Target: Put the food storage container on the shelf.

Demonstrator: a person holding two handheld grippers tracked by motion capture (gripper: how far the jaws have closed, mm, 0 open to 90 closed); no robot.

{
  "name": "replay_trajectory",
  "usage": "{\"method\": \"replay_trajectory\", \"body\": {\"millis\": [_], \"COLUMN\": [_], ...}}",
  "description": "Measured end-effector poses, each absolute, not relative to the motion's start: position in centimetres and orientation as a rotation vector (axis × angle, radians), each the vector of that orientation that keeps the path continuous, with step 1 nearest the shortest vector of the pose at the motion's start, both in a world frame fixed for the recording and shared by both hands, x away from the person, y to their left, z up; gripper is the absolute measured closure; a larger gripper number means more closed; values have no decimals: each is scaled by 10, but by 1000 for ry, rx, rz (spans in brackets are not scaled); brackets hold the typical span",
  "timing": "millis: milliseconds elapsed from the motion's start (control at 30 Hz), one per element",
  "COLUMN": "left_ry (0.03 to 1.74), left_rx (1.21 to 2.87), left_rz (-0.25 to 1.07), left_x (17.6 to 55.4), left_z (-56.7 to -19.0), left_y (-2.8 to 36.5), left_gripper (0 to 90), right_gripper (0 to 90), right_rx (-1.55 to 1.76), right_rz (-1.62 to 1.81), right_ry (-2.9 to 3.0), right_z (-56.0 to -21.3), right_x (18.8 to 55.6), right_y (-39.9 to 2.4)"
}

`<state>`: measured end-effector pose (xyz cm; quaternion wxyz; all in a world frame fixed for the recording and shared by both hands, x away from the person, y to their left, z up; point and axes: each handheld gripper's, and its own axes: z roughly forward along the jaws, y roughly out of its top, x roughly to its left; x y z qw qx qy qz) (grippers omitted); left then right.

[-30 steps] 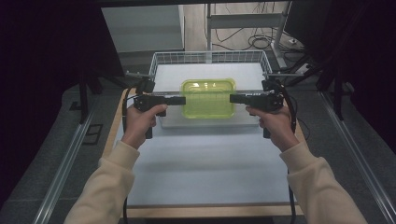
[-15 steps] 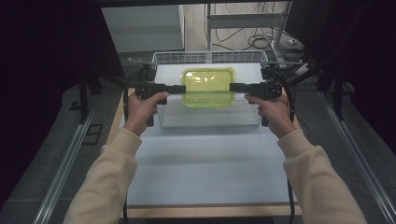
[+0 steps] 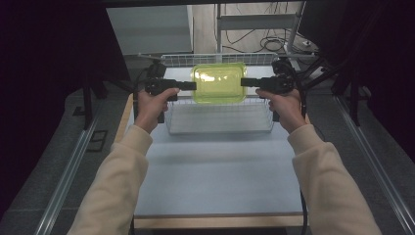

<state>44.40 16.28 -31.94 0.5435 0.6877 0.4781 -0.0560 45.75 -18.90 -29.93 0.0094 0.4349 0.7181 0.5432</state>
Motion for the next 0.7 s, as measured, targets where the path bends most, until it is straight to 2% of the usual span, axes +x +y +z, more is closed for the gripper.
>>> {"method": "replay_trajectory", "body": {"millis": [700], "left_ry": [1202], "left_rx": [1645], "left_rz": [-104], "left_x": [488], "left_z": [-319], "left_y": [156], "left_gripper": [807], "right_gripper": [799], "right_rx": [1424], "right_rz": [1678], "right_ry": [2204], "right_z": [-301], "right_x": [495], "right_y": [-189]}}
